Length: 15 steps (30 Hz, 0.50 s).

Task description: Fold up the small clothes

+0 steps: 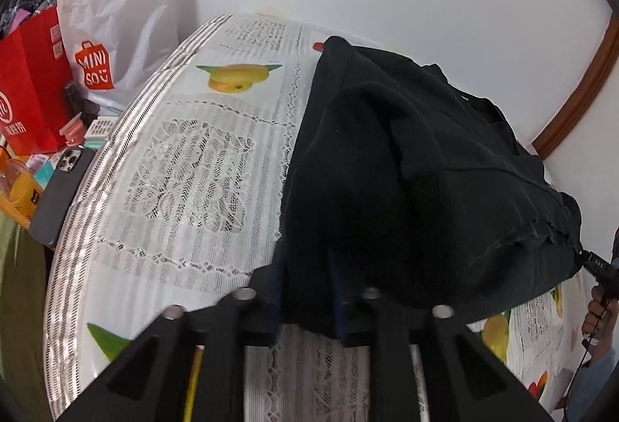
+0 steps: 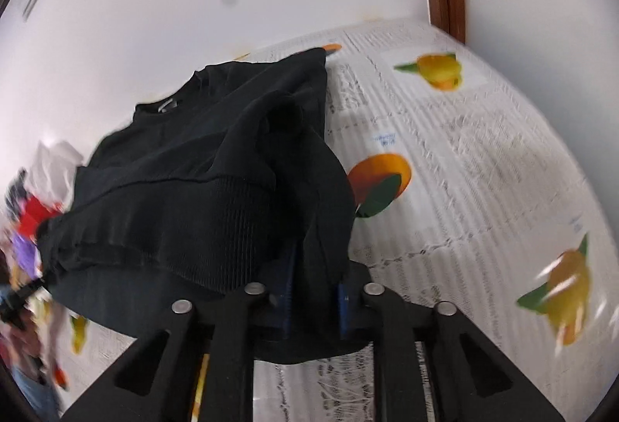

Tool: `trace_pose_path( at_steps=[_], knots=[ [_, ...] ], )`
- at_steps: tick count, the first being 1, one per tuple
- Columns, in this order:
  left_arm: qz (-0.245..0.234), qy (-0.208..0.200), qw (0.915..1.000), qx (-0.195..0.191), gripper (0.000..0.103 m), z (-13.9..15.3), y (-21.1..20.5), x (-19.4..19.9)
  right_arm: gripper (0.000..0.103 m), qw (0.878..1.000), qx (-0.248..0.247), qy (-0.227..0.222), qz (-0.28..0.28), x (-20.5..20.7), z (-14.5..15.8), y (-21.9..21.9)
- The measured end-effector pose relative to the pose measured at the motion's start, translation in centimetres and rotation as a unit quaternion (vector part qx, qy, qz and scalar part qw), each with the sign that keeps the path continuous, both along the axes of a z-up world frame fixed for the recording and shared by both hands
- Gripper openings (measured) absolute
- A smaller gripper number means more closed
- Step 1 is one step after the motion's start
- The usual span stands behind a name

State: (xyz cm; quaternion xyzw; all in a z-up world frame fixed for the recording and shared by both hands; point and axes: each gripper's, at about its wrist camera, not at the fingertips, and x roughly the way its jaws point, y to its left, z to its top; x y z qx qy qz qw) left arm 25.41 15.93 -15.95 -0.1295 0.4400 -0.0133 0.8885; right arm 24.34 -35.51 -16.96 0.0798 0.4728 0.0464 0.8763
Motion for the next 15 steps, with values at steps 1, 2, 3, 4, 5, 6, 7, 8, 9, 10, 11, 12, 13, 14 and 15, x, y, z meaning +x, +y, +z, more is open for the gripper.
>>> trace_pose_path(
  at_steps=[1, 2, 3, 4, 5, 6, 7, 8, 9, 10, 11, 12, 13, 14, 15],
  knots=[
    [0.000, -0.003, 1.0000, 0.006, 0.014, 0.2, -0.1, -0.3, 0.013, 1.000, -0.006, -0.003, 0.005, -0.2, 0.2, 0.2],
    [0.002, -0.005, 0.9999, 0.010, 0.012, 0.4, -0.1, -0.6, 0.012, 1.000, -0.008, -0.002, 0.007, -0.4, 0.3, 0.2],
    [0.009, -0.005, 0.9998, 0.015, 0.012, 0.5, 0.1, -0.9, 0.012, 1.000, -0.005, 0.000, 0.008, -0.5, 0.4, 0.1],
    [0.010, -0.003, 0.9998, 0.014, 0.011, 0.6, 0.2, -1.2, 0.012, 1.000, 0.001, 0.002, 0.008, -0.9, 0.5, -0.1],
    [0.010, -0.002, 0.9999, 0.007, 0.011, 0.7, 0.3, -1.5, 0.012, 1.000, 0.003, 0.001, 0.008, -1.1, 0.7, -0.2],
    [0.009, -0.002, 1.0000, 0.003, 0.011, 0.8, 0.4, -1.9, 0.012, 1.000, 0.001, -0.002, 0.009, -1.8, 0.9, -0.3],
    [0.008, -0.002, 1.0000, 0.002, 0.011, 0.8, 0.3, -2.4, 0.012, 1.000, -0.002, -0.003, 0.010, -2.2, 1.1, -0.3],
    [0.007, -0.001, 1.0000, 0.005, 0.011, 0.8, 0.2, -2.8, 0.011, 1.000, -0.006, -0.004, 0.012, -2.9, 1.2, -0.3],
    [0.005, 0.000, 0.9999, 0.009, 0.011, 0.9, 0.0, -3.4, 0.011, 1.000, -0.009, -0.004, 0.013, -3.3, 1.2, -0.3],
    [0.004, 0.001, 0.9999, 0.011, 0.011, 0.9, -0.2, -4.0, 0.011, 1.000, -0.012, -0.004, 0.014, -4.0, 1.3, -0.3],
    [0.002, 0.001, 0.9999, 0.012, 0.011, 1.0, -0.2, -4.7, 0.011, 1.000, -0.012, -0.004, 0.015, -4.6, 1.3, -0.5],
    [-0.001, 0.002, 0.9999, 0.011, 0.011, 1.0, -0.3, -5.5, 0.011, 1.000, -0.011, -0.004, 0.016, -5.5, 1.4, -0.7],
    [-0.004, 0.003, 0.9999, 0.010, 0.011, 1.0, -0.4, -6.3, 0.011, 1.000, -0.009, -0.004, 0.016, -6.2, 1.5, -1.0],
    [-0.007, 0.003, 0.9999, 0.009, 0.011, 0.9, -0.4, -6.9, 0.011, 1.000, -0.007, -0.004, 0.016, -6.7, 1.5, -1.2],
    [-0.011, 0.005, 0.9999, 0.010, 0.011, 0.8, -0.5, -7.6, 0.012, 1.000, -0.005, -0.003, 0.016, -7.5, 1.5, -1.4]
  ],
)
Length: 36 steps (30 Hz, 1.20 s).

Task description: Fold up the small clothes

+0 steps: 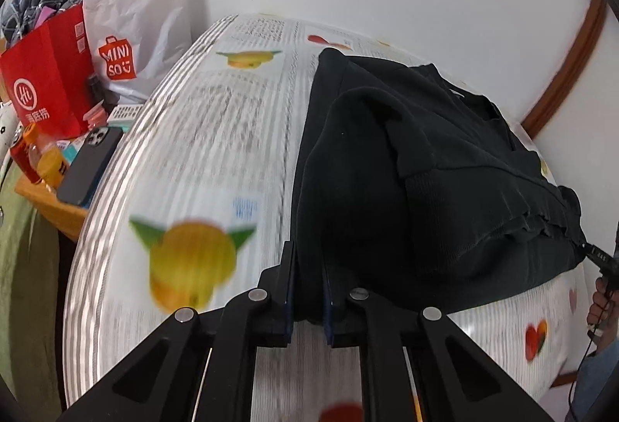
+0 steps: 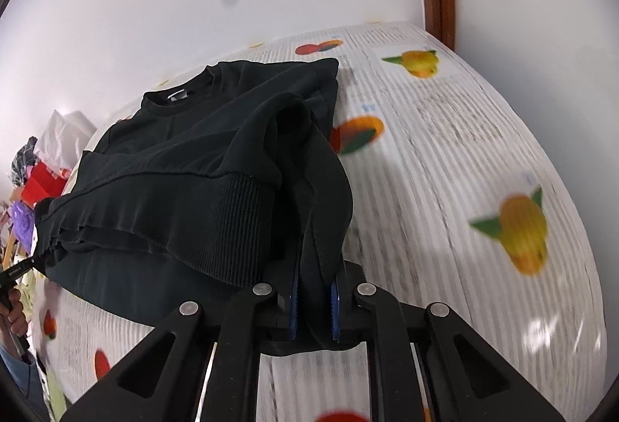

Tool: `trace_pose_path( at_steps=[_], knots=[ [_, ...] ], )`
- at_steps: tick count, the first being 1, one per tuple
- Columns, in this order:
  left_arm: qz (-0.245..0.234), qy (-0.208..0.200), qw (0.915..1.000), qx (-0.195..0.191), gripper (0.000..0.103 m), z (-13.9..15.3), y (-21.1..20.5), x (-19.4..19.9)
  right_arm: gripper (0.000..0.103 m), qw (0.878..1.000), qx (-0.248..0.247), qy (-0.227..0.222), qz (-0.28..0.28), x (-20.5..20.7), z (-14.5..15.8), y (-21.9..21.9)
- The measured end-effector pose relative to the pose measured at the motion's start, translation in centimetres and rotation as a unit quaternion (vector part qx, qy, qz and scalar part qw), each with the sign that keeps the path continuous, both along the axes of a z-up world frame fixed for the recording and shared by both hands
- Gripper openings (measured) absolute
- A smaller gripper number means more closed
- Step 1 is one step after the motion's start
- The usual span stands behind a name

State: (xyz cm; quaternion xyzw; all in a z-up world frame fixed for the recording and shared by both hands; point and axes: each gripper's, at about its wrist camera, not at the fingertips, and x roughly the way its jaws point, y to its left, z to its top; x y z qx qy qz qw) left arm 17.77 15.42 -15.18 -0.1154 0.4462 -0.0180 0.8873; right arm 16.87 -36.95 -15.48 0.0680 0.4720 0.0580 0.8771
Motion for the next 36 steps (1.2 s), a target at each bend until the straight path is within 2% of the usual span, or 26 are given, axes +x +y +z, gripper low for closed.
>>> trace_pose_path(
  at_steps=[4, 8, 12, 14, 15, 16, 18, 19, 21, 24, 33, 35, 36],
  knots=[
    [-0.011, 0.013, 0.9999, 0.001, 0.011, -0.7, -0.2, -1.9, 0.013, 1.000, 0.003, 0.002, -0.001, -2.7, 0.0, -0.7],
    [-0.009, 0.014, 0.9998, 0.008, 0.015, -0.2, -0.4, -2.8, 0.018, 0.999, -0.049, 0.003, -0.002, -4.5, 0.6, -0.5],
    [-0.003, -0.005, 0.9999, 0.011, 0.015, 1.5, -0.3, -3.8, 0.023, 0.994, -0.103, -0.030, -0.011, -6.2, 3.7, 0.9],
    [-0.004, -0.022, 0.9996, 0.014, 0.015, 2.4, -0.5, -4.4, 0.023, 0.994, -0.099, -0.044, 0.002, -6.7, 4.9, 1.9],
    [-0.012, -0.034, 0.9993, 0.012, 0.015, 3.0, -0.8, -4.8, 0.025, 0.994, -0.094, -0.050, 0.011, -7.0, 5.4, 2.5],
    [-0.019, -0.044, 0.9988, 0.008, 0.017, 3.4, -1.1, -5.0, 0.033, 0.994, -0.088, -0.057, 0.027, -7.3, 5.9, 3.5],
    [-0.034, -0.058, 0.9977, -0.001, 0.025, 4.0, -1.9, -5.3, 0.045, 0.993, -0.085, -0.067, 0.047, -7.2, 6.0, 4.8],
    [-0.039, -0.062, 0.9973, -0.005, 0.029, 4.1, -2.2, -5.2, 0.047, 0.991, -0.090, -0.077, 0.055, -7.2, 6.0, 5.5],
    [-0.048, -0.066, 0.9966, -0.007, 0.030, 4.1, -3.2, -5.0, 0.047, 0.990, -0.104, -0.086, 0.050, -6.8, 5.5, 6.0],
    [-0.054, -0.054, 0.9971, -0.005, 0.038, 3.5, -4.2, -3.8, 0.047, 0.994, -0.086, -0.058, 0.026, -4.9, 3.7, 5.4],
    [-0.059, -0.020, 0.9957, -0.069, 0.038, 1.8, -4.7, 0.6, 0.047, 0.999, 0.005, -0.036, -0.013, -0.4, 0.8, 3.4],
    [-0.056, -0.018, 0.9944, -0.089, 0.038, 1.6, -4.6, 1.3, 0.045, 0.999, 0.016, -0.035, -0.016, 0.2, 0.5, 3.5],
    [-0.054, -0.021, 0.9941, -0.092, 0.036, 1.7, -4.6, 1.4, 0.038, 0.999, 0.019, -0.037, -0.017, 0.5, 0.5, 3.6]
  ],
)
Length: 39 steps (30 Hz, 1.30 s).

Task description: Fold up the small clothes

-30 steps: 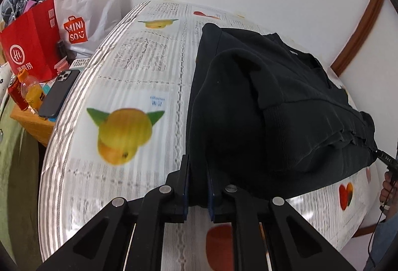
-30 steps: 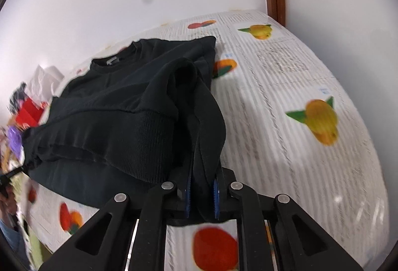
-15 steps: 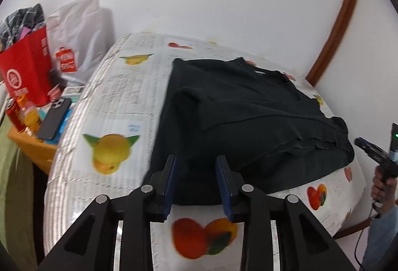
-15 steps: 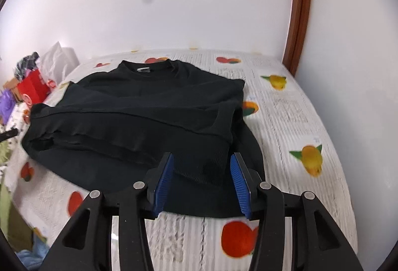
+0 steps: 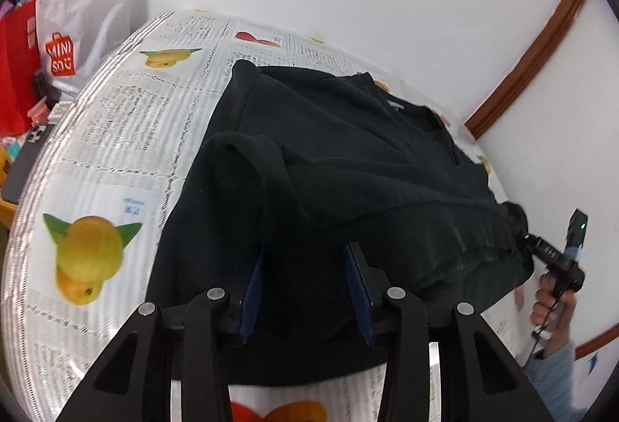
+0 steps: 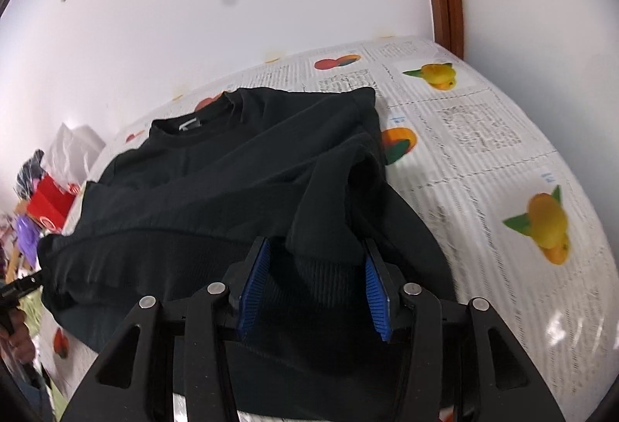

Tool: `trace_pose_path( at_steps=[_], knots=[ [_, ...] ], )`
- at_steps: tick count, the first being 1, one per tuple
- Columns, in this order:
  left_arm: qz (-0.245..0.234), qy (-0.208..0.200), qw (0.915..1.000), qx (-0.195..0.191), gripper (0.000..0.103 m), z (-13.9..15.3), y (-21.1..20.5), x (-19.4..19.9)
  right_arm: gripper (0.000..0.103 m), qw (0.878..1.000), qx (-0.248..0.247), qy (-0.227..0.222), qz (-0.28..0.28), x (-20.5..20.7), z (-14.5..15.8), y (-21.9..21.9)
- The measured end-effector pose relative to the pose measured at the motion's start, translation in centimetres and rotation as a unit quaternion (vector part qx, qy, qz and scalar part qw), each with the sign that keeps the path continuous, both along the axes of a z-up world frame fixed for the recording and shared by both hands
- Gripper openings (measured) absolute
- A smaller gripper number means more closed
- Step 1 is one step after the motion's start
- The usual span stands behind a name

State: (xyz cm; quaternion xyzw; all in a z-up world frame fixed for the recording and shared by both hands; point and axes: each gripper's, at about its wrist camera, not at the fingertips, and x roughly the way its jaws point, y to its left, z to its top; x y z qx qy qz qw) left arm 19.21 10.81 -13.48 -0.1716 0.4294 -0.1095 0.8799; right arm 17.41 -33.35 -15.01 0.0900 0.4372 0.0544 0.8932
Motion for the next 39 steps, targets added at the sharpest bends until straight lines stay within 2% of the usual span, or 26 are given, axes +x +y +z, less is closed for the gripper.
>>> trace_pose_path(
  at_steps=[1, 2, 4, 9, 12, 15, 20, 22, 26, 31, 33, 36, 39],
  knots=[
    [0.002, -0.006, 1.0000, 0.003, 0.023, 0.2, -0.1, 0.0, 0.022, 1.000, -0.005, -0.004, -0.001, 0.2, 0.1, 0.2],
    [0.004, -0.013, 0.9999, 0.007, 0.013, 0.5, -0.2, 0.0, 0.019, 1.000, -0.014, -0.008, -0.002, 0.3, 0.4, 0.3],
    [0.000, -0.031, 0.9995, 0.010, 0.009, 1.4, -0.1, -0.2, 0.013, 1.000, -0.015, -0.024, 0.010, 0.2, 1.4, 0.6],
    [0.005, -0.079, 0.9968, -0.007, 0.008, 3.7, 0.3, 0.3, 0.011, 0.997, -0.025, -0.075, 0.026, 0.3, 4.5, 1.1],
    [0.011, -0.099, 0.9949, -0.011, 0.008, 4.6, 0.5, 1.3, 0.011, 0.995, -0.009, -0.098, 0.022, 1.2, 6.1, 0.9],
    [0.018, -0.108, 0.9939, 0.010, 0.008, 4.9, 0.2, 2.7, 0.011, 0.993, 0.007, -0.117, 0.016, 2.4, 6.7, 0.8],
    [0.019, -0.094, 0.9947, 0.039, 0.008, 3.6, -0.6, 5.7, 0.011, 0.995, 0.004, -0.103, 0.005, 5.1, 4.7, 0.9],
    [0.025, -0.082, 0.9944, 0.062, 0.008, 2.7, -1.0, 6.7, 0.011, 0.996, -0.007, -0.086, -0.002, 6.2, 3.2, 1.1],
    [0.031, -0.064, 0.9941, 0.082, 0.009, 1.1, -1.2, 8.0, 0.011, 0.998, -0.034, -0.059, -0.005, 7.6, 0.7, 1.6],
    [0.029, -0.041, 0.9960, 0.074, 0.012, 0.1, -0.7, 8.7, 0.015, 0.998, -0.063, -0.027, -0.004, 8.2, -0.3, 2.0],
    [0.027, -0.036, 0.9970, 0.064, 0.012, 0.2, -0.5, 8.5, 0.025, 0.997, -0.079, -0.024, -0.002, 7.8, 0.1, 2.3],
    [0.022, -0.030, 0.9975, 0.061, 0.018, 0.7, -0.4, 7.7, 0.033, 0.993, -0.112, -0.041, -0.002, 5.9, 1.8, 2.7],
    [0.009, -0.041, 0.9970, 0.064, 0.029, 1.3, -0.7, 5.8, 0.039, 0.992, -0.109, -0.057, 0.010, 3.6, 3.4, 3.1]
  ],
)
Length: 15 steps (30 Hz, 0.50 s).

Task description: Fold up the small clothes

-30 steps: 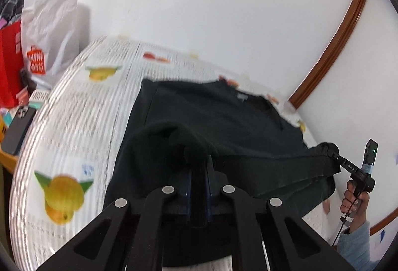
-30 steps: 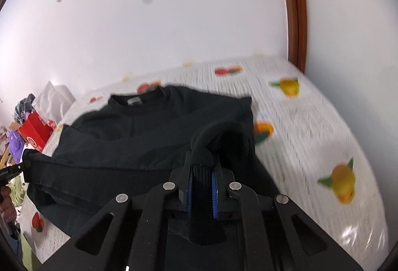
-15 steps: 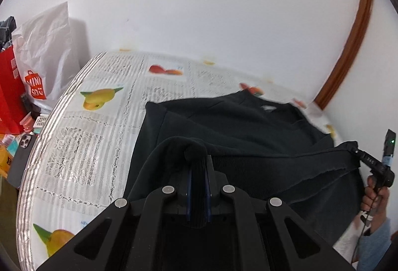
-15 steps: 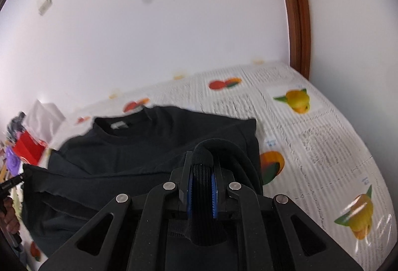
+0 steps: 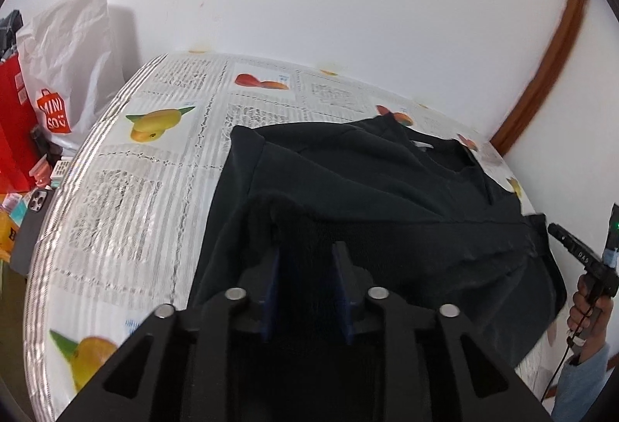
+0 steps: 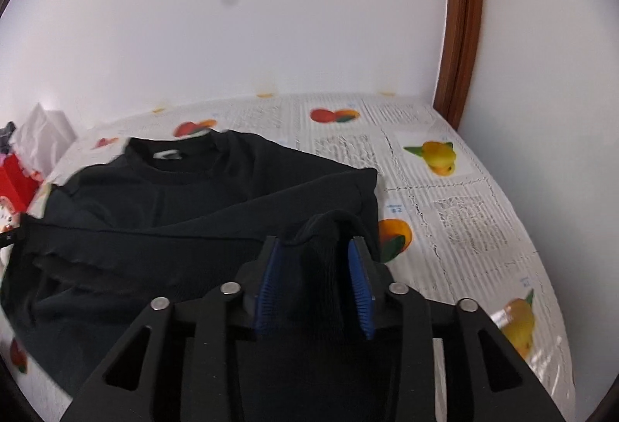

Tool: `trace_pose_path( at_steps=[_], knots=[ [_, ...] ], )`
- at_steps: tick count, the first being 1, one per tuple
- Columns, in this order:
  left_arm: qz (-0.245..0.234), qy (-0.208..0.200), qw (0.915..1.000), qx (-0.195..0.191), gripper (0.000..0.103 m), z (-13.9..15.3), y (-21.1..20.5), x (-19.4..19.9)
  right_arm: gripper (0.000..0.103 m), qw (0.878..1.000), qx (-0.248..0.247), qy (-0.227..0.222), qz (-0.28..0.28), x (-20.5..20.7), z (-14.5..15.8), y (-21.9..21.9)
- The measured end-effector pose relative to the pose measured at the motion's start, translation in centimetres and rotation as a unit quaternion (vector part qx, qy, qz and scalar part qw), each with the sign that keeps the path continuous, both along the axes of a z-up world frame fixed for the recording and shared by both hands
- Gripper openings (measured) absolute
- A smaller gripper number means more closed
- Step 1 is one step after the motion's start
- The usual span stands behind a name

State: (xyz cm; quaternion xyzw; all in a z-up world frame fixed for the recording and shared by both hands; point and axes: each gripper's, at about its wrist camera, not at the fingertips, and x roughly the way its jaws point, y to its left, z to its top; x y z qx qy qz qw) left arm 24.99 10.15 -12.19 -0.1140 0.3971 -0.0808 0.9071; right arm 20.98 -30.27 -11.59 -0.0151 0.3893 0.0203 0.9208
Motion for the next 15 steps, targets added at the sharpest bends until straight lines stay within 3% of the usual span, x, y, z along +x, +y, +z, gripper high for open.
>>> trace_pose_path(
  at_steps=[5, 8, 12, 15],
  knots=[
    [-0.032, -0.011, 0.9994, -0.001, 0.033, 0.5, -1.1, -3.4, 0.039, 0.998, 0.039, 0.028, 0.046, -3.4, -0.2, 1.5],
    [-0.062, -0.014, 0.9980, 0.003, 0.033, 0.6, -2.2, -4.9, 0.038, 0.996, 0.016, 0.055, 0.071, -4.8, -2.2, 3.3],
    [-0.086, 0.009, 0.9962, 0.006, 0.033, -0.2, -3.8, -4.3, 0.032, 0.995, 0.011, 0.068, 0.067, -4.6, -3.8, 4.0],
    [-0.082, 0.025, 0.9956, 0.038, 0.033, -1.0, -5.1, -3.0, 0.032, 0.995, 0.017, 0.082, 0.054, -3.3, -4.5, 4.0]
  ],
)
